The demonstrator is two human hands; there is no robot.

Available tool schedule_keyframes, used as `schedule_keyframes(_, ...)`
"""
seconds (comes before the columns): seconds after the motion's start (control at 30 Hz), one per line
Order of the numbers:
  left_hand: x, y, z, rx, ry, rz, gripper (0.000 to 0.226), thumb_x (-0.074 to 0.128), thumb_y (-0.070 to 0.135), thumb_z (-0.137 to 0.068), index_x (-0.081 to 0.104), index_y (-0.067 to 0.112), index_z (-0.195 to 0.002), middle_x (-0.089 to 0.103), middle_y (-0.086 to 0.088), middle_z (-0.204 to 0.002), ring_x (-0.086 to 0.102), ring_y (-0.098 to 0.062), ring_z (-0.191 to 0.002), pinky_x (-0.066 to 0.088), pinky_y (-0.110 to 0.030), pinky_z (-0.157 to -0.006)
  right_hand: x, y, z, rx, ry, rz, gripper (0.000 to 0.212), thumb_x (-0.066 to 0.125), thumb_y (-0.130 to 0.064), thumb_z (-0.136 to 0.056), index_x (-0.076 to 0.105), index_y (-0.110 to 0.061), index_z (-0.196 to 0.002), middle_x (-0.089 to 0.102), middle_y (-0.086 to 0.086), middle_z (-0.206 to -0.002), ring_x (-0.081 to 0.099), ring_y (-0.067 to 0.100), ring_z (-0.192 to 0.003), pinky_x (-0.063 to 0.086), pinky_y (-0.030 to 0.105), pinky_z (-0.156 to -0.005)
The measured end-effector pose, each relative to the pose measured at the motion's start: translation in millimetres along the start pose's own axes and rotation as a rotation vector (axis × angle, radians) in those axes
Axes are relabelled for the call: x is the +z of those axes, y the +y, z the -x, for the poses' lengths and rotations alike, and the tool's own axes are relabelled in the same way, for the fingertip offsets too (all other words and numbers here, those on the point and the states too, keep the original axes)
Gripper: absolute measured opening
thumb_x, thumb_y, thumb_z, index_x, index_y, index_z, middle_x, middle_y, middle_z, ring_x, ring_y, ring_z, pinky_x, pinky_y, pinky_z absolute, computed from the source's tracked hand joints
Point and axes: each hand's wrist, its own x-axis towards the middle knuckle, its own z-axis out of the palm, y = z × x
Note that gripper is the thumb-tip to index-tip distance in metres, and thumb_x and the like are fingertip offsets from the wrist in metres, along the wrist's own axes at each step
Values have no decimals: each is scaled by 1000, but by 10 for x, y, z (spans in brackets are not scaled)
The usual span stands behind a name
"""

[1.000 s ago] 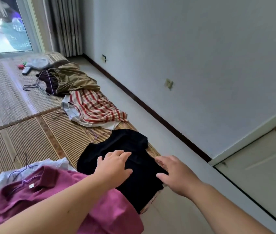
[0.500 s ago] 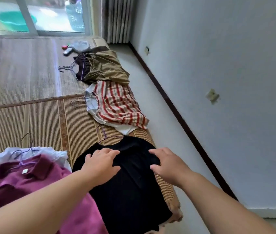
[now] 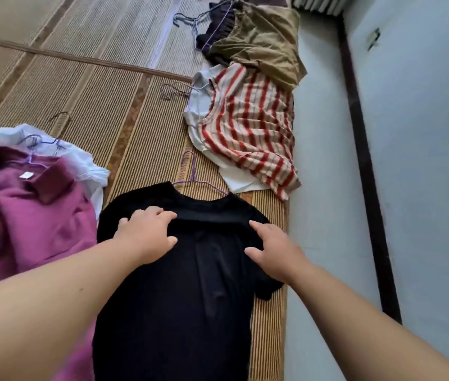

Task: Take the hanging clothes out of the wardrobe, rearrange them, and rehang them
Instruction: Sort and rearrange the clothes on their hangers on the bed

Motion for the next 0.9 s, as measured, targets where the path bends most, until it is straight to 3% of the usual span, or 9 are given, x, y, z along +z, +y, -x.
schedule_keyframes(0.17,353,-408,-700,-28,26,-112,72,52,53,-87,17,38,-148,4,1,-159,12,-27,-143,26,-48,-110,470,123,-766,-11,12,56,74,53,-42,-92,14,-23,-151,9,-5,-159,12,15,-145,21,40,-117)
schedule_keyframes(0.23,426,-552,-1005,-51,58,-73,72,47,49,-91,7,37,-150,1,1,-160,14,-28,-143,26,-49,-112,567,140,-1066,-3,31,69,72,50,-41,-94,13,-17,-151,7,-2,-160,10,17,-146,20,41,-117)
schedule_keyframes(0.3,480,-631,-1263,-86,67,73,67,39,39,-97,-2,34,-151,2,0,-160,18,-29,-143,25,-50,-113,574,137,-1351,37,73,52,60,44,-36,-97,24,-9,-147,21,6,-156,21,23,-143,25,41,-114)
schedule_keyframes(0.37,535,-658,-1429,-113,38,167,64,34,30,-100,-4,28,-151,4,-3,-160,19,-30,-143,24,-50,-113,561,115,-1558,96,143,40,38,39,-27,-98,46,-6,-129,45,14,-136,42,31,-126,35,40,-101)
schedule_keyframes(0.47,559,-664,-1522,-159,11,106,51,35,27,-100,19,18,-147,24,-11,-149,37,-36,-130,36,-50,-103,590,109,-1746,147,212,177,25,38,-22,-98,55,-13,-114,54,11,-120,47,32,-112,35,40,-92)
schedule_keyframes(0.53,550,-642,-1489,-182,80,-36,29,34,24,-98,39,17,-126,39,-12,-126,44,-34,-115,43,-47,-90,638,89,-1766,214,241,196,29,45,-32,-96,52,-19,-121,53,9,-121,43,31,-116,37,41,-92)
schedule_keyframes(0.67,535,-649,-1394,-125,129,-217,13,31,18,-93,43,20,-98,53,-7,-110,44,-28,-105,34,-40,-79,770,21,-1669,193,226,179,16,51,-33,-92,51,-20,-102,56,4,-101,50,29,-106,40,40,-82)
schedule_keyframes(0.8,427,-724,-1247,-85,111,-43,6,39,29,-90,40,25,-87,51,-4,-95,45,-31,-101,35,-43,-81,650,23,-1384,118,270,-26,9,49,-25,-89,52,-19,-82,55,1,-85,55,23,-78,40,33,-63)
schedule_keyframes(0.9,219,-739,-1082,-19,150,217,11,49,28,-86,38,31,-87,58,-3,-83,56,-23,-80,41,-36,-68,376,18,-1082,117,337,-24,3,51,-23,-83,50,-23,-81,55,-5,-75,52,22,-75,37,33,-68)
